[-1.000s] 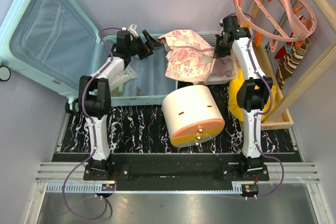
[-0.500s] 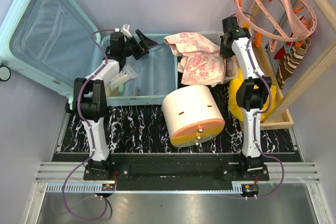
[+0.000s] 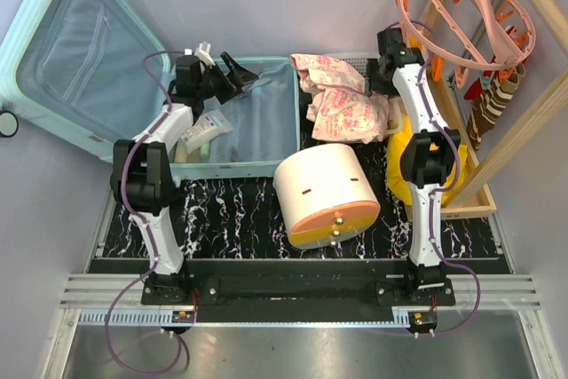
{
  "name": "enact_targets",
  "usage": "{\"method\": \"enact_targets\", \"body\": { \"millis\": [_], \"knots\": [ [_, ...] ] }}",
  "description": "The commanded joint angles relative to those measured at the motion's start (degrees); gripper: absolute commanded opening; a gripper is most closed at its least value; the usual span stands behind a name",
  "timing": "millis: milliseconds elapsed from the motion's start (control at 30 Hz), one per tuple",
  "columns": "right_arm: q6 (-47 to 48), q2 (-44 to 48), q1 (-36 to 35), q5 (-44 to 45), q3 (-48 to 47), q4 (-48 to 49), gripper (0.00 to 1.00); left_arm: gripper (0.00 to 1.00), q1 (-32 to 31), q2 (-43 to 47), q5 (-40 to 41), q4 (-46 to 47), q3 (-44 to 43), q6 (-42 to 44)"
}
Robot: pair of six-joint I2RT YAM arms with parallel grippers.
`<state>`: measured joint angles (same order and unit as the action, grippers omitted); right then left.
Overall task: Open, take out, and arrange the luggage
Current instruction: Place the clothes in the bin.
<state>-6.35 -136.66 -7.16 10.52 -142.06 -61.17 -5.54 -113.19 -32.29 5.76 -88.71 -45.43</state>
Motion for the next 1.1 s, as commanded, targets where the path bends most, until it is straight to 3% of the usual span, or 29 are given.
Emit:
{"method": "enact_targets", "body": {
  "millis": [0,133,433,633,833,1067],
  "knots": [
    [-2.26,4.65,-1.19,-4.19,-0.59,6.05,0.68,0.99,1.58,7.27,1.27,0.04,2.83,3.42],
    [-0.44,6.57,-3.55,-10.24,0.55,11.75,0.65,0.99,1.76,8.95,1.53,-2.42,3.8,5.7],
    [4.85,13.17,-10.76,-19.91,14.69,23.17,0.55,0.99,2.02,9.47,1.27,-4.0,4.51,6.49],
    [2.24,12.31,-13.32,-21.61,20.94,23.73,0.51,0.99,2.9,10.18,0.57,-4.44,6.44,6.58],
    [0.37,1.33,-12.71,-19.94,9.28,10.83,0.47,0.99,4.13,12.02,-0.14,-4.18,8.28,6.67],
    [-5.42,-3.7,-9.63,-17.38,-0.32,6.42,0.44,0.99,5.28,13.87,-1.02,-4.0,10.31,6.76]
  ]
}}
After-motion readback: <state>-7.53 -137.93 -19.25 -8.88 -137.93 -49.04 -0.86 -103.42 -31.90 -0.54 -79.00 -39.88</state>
